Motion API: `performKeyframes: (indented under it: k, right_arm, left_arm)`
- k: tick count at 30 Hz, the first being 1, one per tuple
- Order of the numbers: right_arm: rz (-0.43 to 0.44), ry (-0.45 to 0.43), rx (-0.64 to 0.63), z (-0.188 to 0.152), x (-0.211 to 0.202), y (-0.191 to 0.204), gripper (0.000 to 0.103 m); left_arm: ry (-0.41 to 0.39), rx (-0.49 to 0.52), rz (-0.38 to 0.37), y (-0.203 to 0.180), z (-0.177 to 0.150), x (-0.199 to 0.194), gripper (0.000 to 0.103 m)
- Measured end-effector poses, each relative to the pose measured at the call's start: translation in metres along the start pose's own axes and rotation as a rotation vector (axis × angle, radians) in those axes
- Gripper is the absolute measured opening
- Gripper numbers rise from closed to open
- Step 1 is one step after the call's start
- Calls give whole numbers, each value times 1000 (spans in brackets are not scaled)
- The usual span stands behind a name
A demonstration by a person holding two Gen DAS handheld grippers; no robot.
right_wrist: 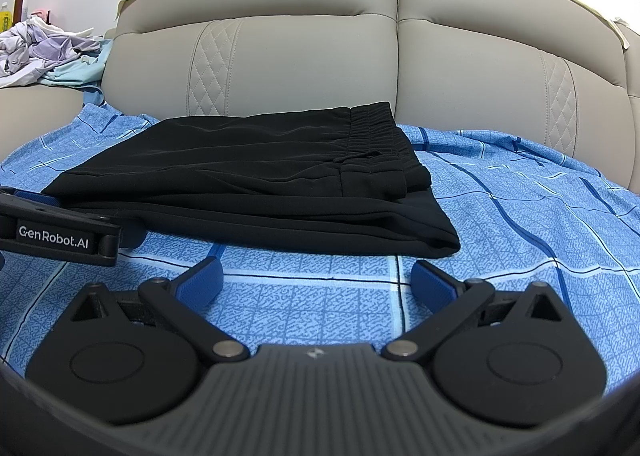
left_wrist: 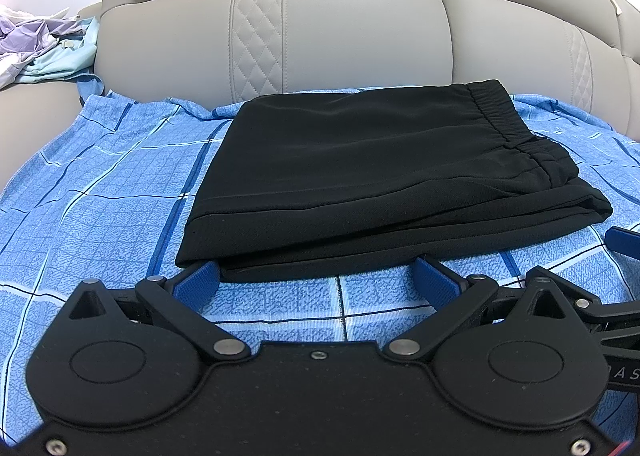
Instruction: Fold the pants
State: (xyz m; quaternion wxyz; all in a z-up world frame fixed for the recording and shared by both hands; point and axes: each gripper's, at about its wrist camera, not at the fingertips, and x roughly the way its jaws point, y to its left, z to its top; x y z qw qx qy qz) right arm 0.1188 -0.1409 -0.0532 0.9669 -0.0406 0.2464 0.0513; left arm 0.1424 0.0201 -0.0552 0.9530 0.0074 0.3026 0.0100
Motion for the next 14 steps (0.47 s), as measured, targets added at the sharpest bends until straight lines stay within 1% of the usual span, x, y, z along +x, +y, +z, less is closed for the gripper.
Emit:
performKeyframes:
  k: [14]
  right_arm:
    - [0,-1,1,0,0,0,103]
  left_arm:
    - [-7,0,-5,1,-1,-1,103]
